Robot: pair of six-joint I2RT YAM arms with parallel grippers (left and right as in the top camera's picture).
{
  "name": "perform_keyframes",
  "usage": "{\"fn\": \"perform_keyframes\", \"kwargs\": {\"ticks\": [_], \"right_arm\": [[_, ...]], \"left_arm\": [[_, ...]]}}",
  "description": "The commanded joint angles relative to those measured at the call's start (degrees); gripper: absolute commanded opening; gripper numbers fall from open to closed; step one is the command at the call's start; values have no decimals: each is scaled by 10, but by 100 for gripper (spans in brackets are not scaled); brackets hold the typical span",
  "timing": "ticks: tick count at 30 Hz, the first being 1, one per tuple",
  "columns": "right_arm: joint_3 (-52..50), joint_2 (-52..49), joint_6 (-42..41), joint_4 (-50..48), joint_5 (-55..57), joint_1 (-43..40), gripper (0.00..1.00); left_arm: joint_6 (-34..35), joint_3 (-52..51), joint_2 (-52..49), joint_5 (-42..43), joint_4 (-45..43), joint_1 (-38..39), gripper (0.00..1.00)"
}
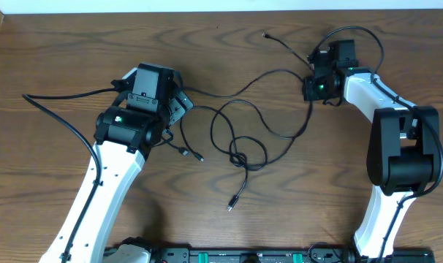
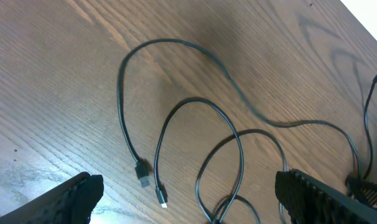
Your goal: Untangle cables
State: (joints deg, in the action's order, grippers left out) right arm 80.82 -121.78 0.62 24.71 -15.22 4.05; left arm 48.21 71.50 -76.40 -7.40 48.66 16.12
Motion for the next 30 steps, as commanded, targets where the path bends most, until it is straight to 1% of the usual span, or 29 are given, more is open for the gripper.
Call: {"fn": "perform_keyframes", "kwargs": {"ticks": [1,5,10,14,19,23,26,28,30], "right_arm": [[-2,23,1,10,-48,-3,1],[2,108,1,22,-82,-5,1],[2,263,1,21,-115,-7,1],[2,397,1,17,-122,-7,1],[2,513,1,18,-115,-7,1],[2,552,1,31,-80,-7,1],[2,560,1,39,-55,-7,1],[2,561,-10,32,-60,-7,1],[2,561,-10,19,-96,-7,1]], "left_arm": [[-1,9,-3,-1,2,-3,94],[-1,9,-3,-1,2,-3,94],[-1,9,-3,-1,2,-3,94],[0,9,-3,-1,2,-3,94],[-1,9,-3,-1,2,-3,94],[-1,9,-3,-1,2,-3,94],[-1,9,-3,-1,2,-3,94],[-1,9,-3,-1,2,-3,94],[-1,9,-3,-1,2,-3,94]]}}
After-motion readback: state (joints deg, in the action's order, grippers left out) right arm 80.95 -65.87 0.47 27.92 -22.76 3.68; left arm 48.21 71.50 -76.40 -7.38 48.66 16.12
